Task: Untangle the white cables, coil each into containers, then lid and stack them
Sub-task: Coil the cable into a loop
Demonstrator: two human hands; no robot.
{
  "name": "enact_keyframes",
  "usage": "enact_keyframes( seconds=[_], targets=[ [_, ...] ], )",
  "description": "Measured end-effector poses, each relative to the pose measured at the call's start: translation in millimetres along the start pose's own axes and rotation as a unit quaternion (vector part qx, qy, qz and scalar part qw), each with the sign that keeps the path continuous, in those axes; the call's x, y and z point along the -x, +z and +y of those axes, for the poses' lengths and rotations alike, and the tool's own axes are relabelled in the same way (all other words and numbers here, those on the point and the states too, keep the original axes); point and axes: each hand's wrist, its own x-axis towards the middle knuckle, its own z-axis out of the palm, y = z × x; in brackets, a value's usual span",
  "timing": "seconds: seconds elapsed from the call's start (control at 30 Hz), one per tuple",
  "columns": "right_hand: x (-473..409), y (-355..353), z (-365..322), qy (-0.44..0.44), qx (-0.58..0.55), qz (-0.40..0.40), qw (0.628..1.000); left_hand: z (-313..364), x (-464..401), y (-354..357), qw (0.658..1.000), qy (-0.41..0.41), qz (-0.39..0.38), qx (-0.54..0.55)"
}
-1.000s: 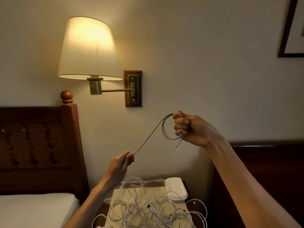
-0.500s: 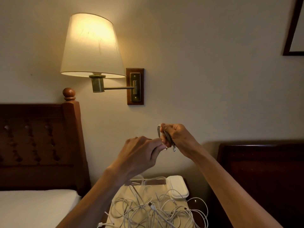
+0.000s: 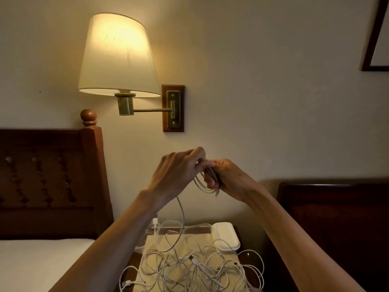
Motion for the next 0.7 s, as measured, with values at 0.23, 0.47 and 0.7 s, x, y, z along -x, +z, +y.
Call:
enact_keyframes(
  seconds=[0.23,0.47,0.7],
  targets=[
    [3.8,2.6,-12.4,0.006,-0.125,-0.016,0.992,-27.4,-5.2,14.6,0.994,-0.049,0.03,0.092],
    [5.3,-2.2,-9.1,0.046,-0.282,-0.074,0.955,-38.7,11.1,25.9,0.961,-0.094,0.017,0.259],
    [0.0,-5.3,-1.4,0.053,-0.297,-0.08,0.95,-52.4,37.0,36.2,0.947,-0.139,0.023,0.288]
  ],
)
